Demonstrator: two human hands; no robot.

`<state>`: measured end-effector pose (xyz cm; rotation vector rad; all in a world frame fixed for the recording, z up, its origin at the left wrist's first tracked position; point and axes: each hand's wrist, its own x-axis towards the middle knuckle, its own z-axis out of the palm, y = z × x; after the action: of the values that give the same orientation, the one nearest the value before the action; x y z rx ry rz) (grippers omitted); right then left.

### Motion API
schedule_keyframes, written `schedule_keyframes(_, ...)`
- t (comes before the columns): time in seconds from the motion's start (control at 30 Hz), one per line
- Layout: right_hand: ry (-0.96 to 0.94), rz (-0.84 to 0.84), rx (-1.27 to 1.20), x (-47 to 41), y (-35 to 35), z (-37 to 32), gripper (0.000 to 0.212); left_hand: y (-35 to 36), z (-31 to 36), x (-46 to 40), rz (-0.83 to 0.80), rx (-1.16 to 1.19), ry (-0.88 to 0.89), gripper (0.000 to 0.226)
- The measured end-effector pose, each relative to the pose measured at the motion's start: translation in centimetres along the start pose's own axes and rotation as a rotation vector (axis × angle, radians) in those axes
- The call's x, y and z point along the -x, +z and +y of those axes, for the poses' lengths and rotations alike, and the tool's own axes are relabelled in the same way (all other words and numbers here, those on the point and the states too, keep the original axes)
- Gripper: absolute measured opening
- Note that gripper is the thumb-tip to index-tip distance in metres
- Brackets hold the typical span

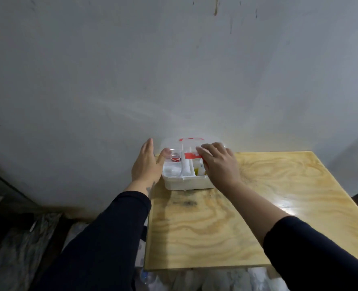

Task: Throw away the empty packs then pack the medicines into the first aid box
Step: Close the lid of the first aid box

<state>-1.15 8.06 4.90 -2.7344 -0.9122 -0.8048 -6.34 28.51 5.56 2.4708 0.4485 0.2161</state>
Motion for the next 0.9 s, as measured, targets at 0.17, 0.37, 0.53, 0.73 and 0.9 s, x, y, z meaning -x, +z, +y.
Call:
schedule_keyframes(0.17, 0.005, -0.178, 0.072, 3.7, 1.6, -1.0, 0.046, 1.8, 0.8, 0.7, -0.094, -0.094, 0.069, 0.076)
schedule_keyframes(0.37, 0.011, -0.181, -0.001, 5.2, 2.6, -0.8, 0.037, 4.2, 0.3, 2.0, -0.126, -0.196, 0.137, 0.075)
schedule_keyframes(0.53, 0.139, -0.373, -0.131, 3.8, 2.1, 0.3, 0.079, 4.4, 0.6, 1.0, -0.143, -0.391, 0.320, 0.074)
schedule_keyframes(0.73, 0.167, -0.562, -0.131, 2.7, 3.3, 1.2, 0.080, 5.4, 0.5, 0.2, -0.170, -0.516, 0.365, 0.086)
schedule_keyframes(0.9, 0.181, -0.534, -0.129, 1.3, 4.5, 1.5, 0.080, 5.8, 0.5, -1.5, -0.156, -0.545, 0.350, 0.087)
